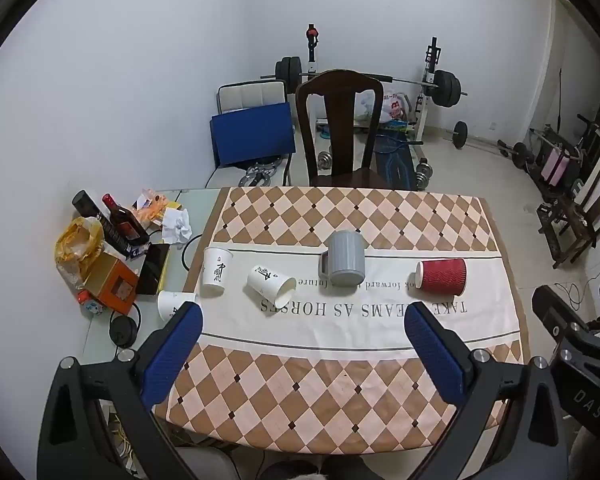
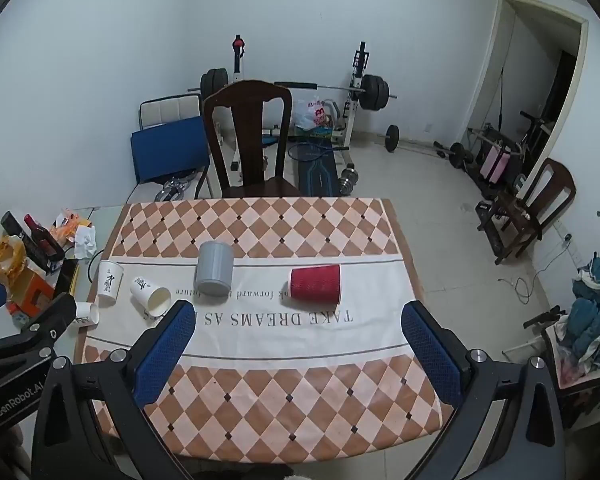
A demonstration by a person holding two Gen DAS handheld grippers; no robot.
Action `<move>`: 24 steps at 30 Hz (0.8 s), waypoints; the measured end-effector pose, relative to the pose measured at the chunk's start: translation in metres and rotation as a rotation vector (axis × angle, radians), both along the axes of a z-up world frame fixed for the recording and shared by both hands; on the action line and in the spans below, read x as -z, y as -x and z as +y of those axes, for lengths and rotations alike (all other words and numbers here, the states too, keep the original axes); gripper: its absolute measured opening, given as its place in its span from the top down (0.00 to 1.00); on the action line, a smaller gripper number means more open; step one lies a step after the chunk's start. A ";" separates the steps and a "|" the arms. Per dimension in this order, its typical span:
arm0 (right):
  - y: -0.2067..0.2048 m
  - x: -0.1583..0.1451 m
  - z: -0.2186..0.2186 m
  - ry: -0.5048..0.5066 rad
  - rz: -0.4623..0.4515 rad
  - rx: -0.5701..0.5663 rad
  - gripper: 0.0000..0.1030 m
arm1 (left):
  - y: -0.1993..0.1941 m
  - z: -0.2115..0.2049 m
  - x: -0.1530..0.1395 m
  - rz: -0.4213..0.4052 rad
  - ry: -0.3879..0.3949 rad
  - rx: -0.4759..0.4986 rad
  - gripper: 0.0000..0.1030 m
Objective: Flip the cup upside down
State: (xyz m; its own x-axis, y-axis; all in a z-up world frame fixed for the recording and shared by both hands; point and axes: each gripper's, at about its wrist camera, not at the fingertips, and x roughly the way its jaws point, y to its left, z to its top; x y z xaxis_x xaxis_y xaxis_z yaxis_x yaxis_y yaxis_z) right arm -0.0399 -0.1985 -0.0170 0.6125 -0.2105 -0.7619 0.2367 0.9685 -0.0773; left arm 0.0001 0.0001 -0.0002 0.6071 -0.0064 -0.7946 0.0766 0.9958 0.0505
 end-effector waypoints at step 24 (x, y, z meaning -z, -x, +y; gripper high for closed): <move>0.002 0.013 -0.013 -0.022 0.036 0.017 0.00 | 0.008 -0.016 0.017 0.023 0.002 0.007 0.00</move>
State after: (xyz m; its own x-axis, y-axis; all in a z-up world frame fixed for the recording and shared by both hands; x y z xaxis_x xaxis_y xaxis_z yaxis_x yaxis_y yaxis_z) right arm -0.0418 -0.2114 -0.0303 0.5809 -0.2032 -0.7882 0.2505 0.9660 -0.0644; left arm -0.0078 -0.0159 -0.0175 0.5884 -0.0123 -0.8085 0.0850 0.9953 0.0467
